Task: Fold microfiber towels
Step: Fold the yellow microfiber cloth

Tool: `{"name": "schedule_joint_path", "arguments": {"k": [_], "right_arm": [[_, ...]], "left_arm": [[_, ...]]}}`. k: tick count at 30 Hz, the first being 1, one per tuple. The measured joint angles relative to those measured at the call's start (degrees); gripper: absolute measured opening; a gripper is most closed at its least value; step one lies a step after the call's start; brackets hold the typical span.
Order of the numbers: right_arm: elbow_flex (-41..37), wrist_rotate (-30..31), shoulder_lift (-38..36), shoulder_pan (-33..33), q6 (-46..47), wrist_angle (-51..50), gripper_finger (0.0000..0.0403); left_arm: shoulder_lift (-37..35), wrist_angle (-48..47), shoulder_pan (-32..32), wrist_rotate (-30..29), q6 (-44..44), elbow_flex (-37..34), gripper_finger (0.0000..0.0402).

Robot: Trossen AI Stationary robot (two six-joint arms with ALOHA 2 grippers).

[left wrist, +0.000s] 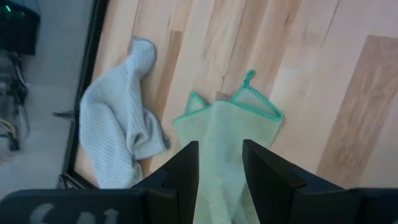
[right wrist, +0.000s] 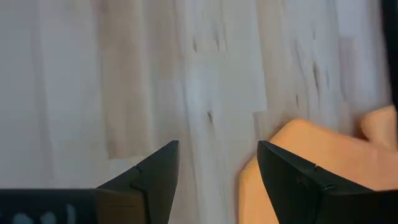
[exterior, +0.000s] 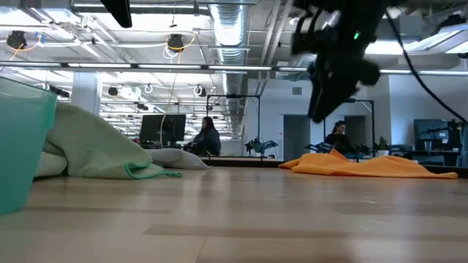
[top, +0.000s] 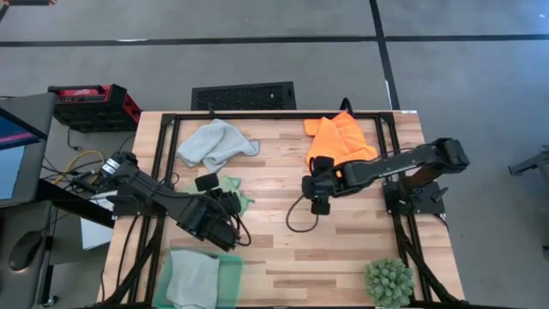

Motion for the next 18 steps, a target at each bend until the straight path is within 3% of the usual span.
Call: {"name": "schedule_joint_path", "arguments": {"k": [7,12,18], "right_arm": [[0.04,-2.23,7.51,-8.23,8.15,-2.56,0.024],[0.08,-2.68,12.96,-12.71,8.74,-0.49,0.024],[0.47,-2.91,13.92,-16.03,8.86,-0.5,0.024]], "left_arm": [[-0.8,-0.03,1.55,-0.95,3.25,0.0,0.0116],[-1.28,0.02,3.3,-0.8,3.74,0.0,0.0116],[-1.27,0.04,4.94,-0.78,5.8,0.0,0.0116]]}}
